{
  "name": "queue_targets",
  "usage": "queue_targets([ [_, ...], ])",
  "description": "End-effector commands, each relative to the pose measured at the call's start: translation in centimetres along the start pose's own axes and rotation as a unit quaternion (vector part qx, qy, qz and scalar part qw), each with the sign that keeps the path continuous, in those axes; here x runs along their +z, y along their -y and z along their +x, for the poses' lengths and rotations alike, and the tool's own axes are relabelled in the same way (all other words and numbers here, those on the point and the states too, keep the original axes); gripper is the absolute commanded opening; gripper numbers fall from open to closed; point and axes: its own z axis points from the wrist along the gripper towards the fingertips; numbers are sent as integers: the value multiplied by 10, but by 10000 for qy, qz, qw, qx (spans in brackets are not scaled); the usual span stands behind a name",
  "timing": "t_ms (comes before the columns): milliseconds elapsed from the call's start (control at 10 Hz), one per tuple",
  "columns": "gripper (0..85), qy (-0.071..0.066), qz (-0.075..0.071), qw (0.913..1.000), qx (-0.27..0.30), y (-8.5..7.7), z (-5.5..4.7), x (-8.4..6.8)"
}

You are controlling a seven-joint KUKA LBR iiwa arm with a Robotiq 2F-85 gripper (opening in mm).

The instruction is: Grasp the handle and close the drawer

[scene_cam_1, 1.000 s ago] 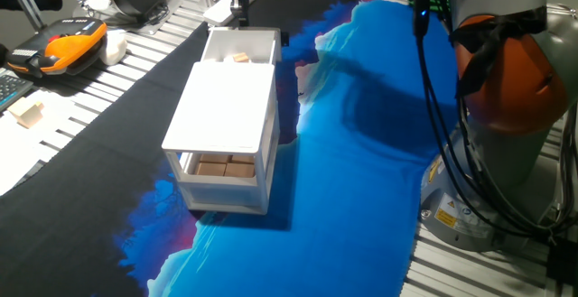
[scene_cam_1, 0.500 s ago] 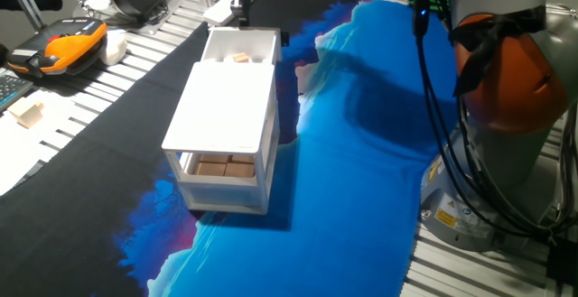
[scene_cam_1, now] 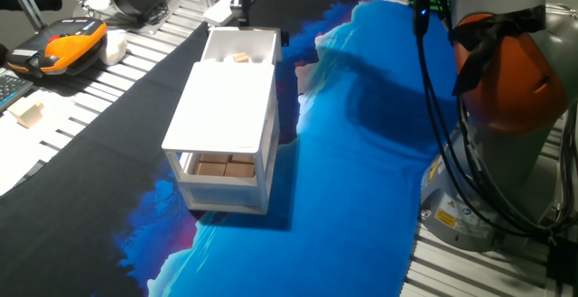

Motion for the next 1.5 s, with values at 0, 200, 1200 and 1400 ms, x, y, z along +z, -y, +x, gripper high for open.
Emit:
queue_targets([
  [0,170,6,7,10000,-1,0,0,0],
  [200,170,48,19,9999,113,-1,0,0],
  [1200,340,131,-12,9999,90,0,1,1],
  [1400,340,128,-18,9999,-41,0,1,0],
])
